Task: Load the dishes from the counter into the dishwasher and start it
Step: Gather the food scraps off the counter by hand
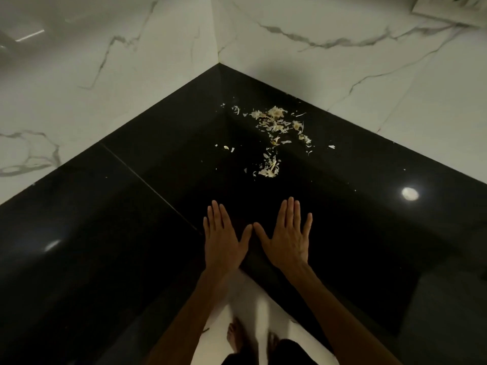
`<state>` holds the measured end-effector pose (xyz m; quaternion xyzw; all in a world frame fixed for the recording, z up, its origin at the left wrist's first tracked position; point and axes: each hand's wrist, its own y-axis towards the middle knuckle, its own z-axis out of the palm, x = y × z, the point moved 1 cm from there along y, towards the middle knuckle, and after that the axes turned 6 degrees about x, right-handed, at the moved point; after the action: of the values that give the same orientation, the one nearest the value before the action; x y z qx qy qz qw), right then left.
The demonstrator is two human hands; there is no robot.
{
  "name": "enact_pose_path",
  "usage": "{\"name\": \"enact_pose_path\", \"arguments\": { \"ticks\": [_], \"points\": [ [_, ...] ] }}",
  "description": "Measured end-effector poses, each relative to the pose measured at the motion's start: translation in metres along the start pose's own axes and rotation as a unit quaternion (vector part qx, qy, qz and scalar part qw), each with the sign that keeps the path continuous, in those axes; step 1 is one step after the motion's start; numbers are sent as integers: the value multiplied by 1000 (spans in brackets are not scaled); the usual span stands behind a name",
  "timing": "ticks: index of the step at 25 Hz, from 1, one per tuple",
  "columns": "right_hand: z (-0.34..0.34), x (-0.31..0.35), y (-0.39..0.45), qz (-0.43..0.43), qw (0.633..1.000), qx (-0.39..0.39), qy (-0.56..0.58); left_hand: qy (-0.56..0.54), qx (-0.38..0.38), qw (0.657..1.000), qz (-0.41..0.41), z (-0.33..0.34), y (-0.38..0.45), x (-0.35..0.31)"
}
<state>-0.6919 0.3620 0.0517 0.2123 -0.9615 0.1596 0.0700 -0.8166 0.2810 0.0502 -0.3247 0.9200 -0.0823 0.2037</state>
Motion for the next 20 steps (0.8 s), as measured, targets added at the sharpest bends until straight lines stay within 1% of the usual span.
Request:
{"name": "enact_pose_path", "arguments": {
  "ticks": [2, 4, 7, 12, 15, 17, 18, 19, 20],
  "points": [
    [-4, 5, 29, 8, 1000, -10, 0, 25, -29, 999, 4, -3, 27, -2],
    [-10, 12, 60, 10, 1000, -13, -1, 36, -40, 999, -4, -8, 60, -7],
    [-18, 24, 104, 18, 1000, -8, 5, 40, -38, 998, -11, -18, 105, -18],
    [-21, 39, 150, 27, 999, -29, 6, 66, -51, 996, 9, -27, 170, -29],
    [-26, 47, 179, 27, 999, -27, 19, 53, -44, 997, 19, -33, 201, -35],
    [-36, 50, 188, 2, 999, -18, 31, 20, -55, 997, 42, -39, 208, -40],
    [-43, 43, 184, -10, 999, -22, 39, -2, -62, 997, 55, -43, 203, -37],
    [-51, 29, 178, -16, 998, -40, 43, -23, -74, 995, 64, -45, 196, -29],
    [-60, 9, 168, -11, 997, -64, 49, -41, -86, 994, 56, -49, 187, -17]
  ]
}}
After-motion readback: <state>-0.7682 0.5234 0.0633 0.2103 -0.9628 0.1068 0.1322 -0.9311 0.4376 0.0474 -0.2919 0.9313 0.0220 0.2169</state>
